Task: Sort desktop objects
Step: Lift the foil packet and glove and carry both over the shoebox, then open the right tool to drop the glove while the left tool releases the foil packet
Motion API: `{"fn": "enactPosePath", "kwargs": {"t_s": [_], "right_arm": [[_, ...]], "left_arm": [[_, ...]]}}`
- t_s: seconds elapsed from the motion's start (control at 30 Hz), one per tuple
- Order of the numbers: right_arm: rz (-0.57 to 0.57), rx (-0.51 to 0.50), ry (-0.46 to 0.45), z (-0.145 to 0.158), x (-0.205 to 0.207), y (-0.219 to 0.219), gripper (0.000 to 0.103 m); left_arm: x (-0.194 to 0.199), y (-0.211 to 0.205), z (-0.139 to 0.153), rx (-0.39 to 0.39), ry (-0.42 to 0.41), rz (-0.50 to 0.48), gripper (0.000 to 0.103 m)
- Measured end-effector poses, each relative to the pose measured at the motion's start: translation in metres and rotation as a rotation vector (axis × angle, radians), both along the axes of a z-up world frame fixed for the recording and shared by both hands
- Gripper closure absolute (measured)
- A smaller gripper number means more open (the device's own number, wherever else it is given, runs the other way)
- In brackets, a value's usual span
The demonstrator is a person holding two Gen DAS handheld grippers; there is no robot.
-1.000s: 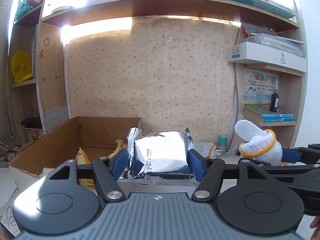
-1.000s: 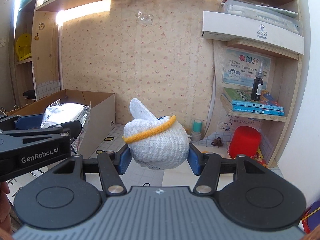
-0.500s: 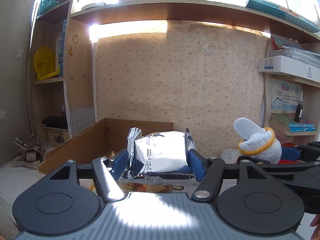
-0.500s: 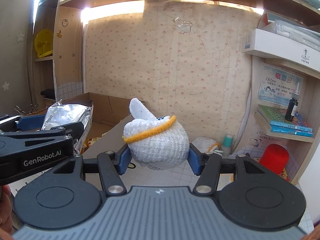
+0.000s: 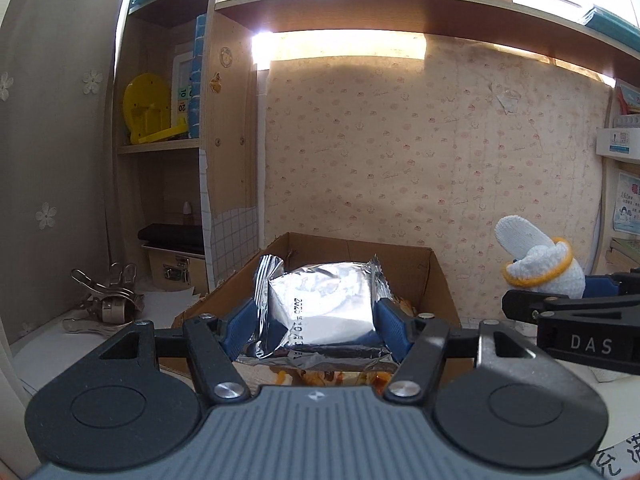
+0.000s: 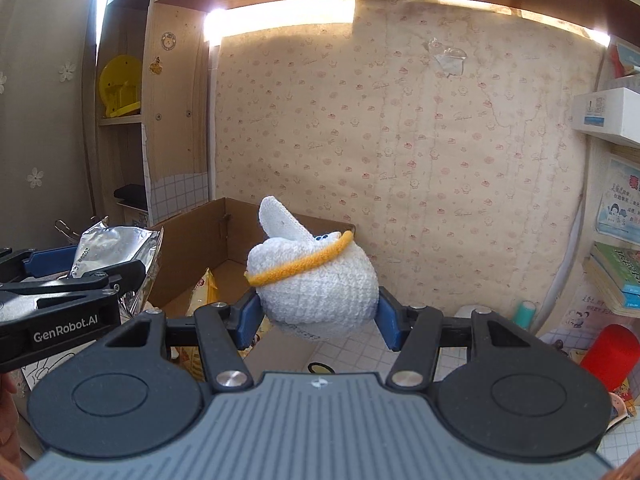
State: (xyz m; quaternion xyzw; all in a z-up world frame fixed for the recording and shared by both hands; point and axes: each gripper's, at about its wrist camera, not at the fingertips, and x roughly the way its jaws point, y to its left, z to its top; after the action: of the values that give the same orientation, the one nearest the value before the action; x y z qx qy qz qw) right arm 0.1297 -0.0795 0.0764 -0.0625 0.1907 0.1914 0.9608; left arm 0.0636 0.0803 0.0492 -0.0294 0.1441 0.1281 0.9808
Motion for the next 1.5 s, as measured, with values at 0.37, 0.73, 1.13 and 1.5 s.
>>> {"fn": "enactPosePath", "kwargs": {"t_s": [0.37,0.73,1.13,1.5], "right_arm": [[0.057,-0.02,0.037,-0.005,0.042,0.04,0.046],[0.081,-0.039,0.087,-0.014,0.083,0.065,0.046],[0.093,-0.052,0.113,-0.026,0.107,0.082,0.034],[0.061,0.01,0.057,-0.011,0.095,0.057,0.018]], "left_arm": [[0.022,0.021,-0.006,0.006,0.025,0.02,0.035],[0.044,0.029,-0.019,0.003,0.065,0.029,0.035],[0.06,0.034,-0.027,-0.004,0.092,0.04,0.035],[0.067,0.036,-0.027,-0.007,0.109,0.052,0.034]]}}
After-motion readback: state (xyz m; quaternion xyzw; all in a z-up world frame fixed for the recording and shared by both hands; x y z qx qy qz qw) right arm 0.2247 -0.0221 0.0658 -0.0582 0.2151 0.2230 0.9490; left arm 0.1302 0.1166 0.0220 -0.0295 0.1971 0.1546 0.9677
